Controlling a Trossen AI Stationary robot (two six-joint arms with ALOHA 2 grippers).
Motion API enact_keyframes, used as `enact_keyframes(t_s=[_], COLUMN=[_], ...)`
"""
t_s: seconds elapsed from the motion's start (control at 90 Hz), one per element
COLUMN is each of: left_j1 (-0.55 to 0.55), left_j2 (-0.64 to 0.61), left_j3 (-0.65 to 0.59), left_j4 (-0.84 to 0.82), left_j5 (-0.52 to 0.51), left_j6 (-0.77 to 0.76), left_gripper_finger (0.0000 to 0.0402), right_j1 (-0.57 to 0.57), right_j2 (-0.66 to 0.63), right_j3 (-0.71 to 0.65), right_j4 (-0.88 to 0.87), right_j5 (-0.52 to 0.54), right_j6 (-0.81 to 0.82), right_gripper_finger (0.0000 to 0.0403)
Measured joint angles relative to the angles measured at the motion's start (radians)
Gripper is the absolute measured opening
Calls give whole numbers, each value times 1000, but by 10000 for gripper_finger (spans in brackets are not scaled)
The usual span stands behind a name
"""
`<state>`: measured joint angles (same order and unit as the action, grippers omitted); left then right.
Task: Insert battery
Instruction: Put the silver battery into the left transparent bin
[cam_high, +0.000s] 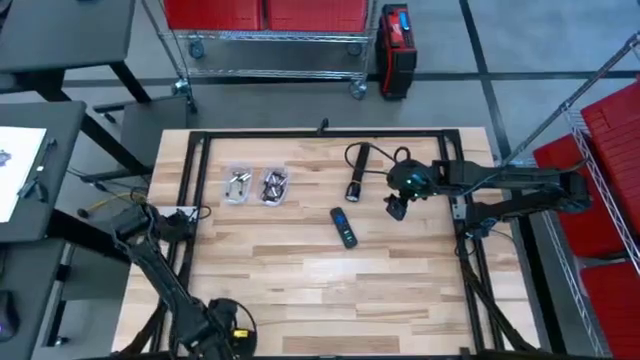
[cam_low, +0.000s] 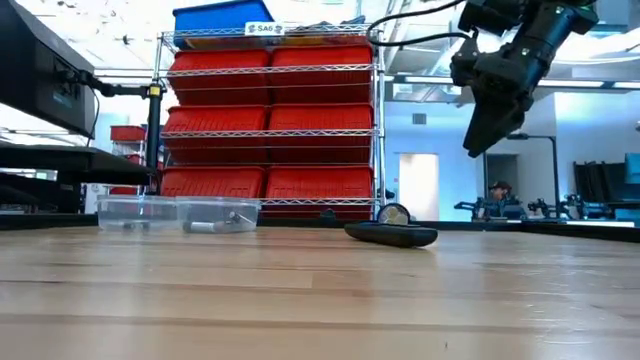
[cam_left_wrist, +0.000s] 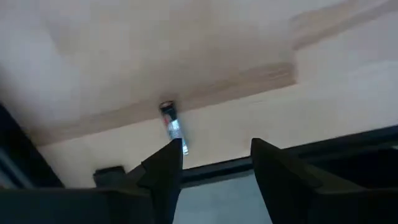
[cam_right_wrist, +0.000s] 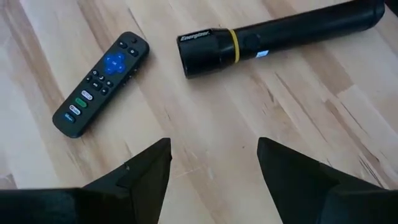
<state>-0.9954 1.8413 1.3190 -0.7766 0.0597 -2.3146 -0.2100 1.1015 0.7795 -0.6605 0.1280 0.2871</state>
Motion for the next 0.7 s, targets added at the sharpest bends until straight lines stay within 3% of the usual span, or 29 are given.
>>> enact_keyframes(t_s=[0.511,0.7], left_j1=[-29,-31], left_j2=[90,122], left_j3=[1,-1], left_j4=[-33,32], left_j5=[40,40], left_j6=[-5,-6], left_gripper_finger=[168,168], right_j1=[13,16], right_j2=[0,0], right_j3=[0,0], right_j4=[-12,-12], right_j5=[1,1], right_j6=[0,2], right_gripper_finger=[232,232])
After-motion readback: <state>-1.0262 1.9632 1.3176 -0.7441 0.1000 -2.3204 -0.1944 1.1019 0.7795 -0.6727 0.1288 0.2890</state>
